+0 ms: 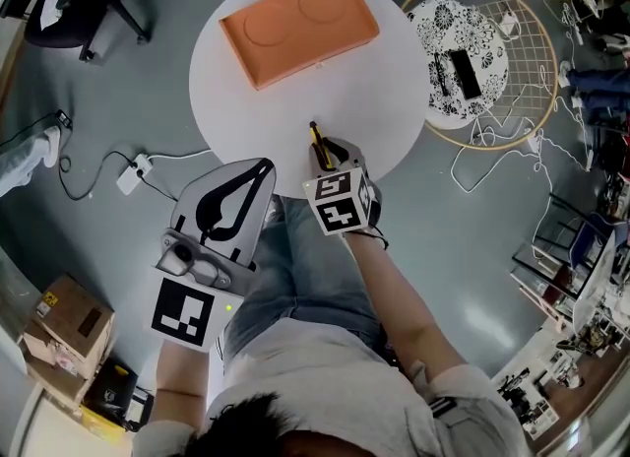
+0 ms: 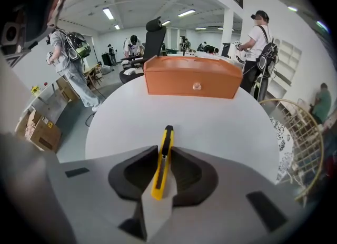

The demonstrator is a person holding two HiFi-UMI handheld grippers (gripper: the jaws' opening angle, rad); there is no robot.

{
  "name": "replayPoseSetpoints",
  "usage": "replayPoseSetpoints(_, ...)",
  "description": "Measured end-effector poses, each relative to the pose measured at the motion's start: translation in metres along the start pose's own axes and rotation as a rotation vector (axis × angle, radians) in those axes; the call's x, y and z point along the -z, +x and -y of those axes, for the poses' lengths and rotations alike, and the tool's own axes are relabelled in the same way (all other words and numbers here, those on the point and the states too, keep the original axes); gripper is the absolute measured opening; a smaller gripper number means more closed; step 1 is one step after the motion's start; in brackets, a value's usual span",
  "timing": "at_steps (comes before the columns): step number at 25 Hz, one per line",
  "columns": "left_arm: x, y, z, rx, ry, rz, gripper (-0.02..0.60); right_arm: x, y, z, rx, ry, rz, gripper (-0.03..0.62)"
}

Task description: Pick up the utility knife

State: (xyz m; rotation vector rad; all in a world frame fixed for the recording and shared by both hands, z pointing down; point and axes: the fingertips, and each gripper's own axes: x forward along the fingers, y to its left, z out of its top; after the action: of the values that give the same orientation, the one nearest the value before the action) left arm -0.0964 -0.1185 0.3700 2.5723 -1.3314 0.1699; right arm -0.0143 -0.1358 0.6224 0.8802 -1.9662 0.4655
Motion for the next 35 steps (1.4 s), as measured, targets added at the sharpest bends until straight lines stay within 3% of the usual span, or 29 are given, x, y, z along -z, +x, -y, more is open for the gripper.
replayPoseSetpoints(5,0.000,-0.003,0.001,-0.009,-0.003,0.002,0.011,-0.001,0.000,-0.003,0.013,-0.041,-0.008,0.057)
replayPoseSetpoints(13,-0.005,-0.014,0.004,-0.026,0.022,0.005,0.011,-0.004,-0.007,0.000,-0.019,0.111,0.052,0.062)
replayPoseSetpoints(17,-0.011,-0.018,0.006,-0.038,0.032,0.014,0.011,-0.020,-0.024,-0.004,-0.037,0.123,0.115,0.062)
replayPoseSetpoints(35,-0.061,-0.027,0.044,-0.048,0.078,0.087,0.011,-0.133,-0.223,-0.012,-0.136,0.078,0.648,0.062)
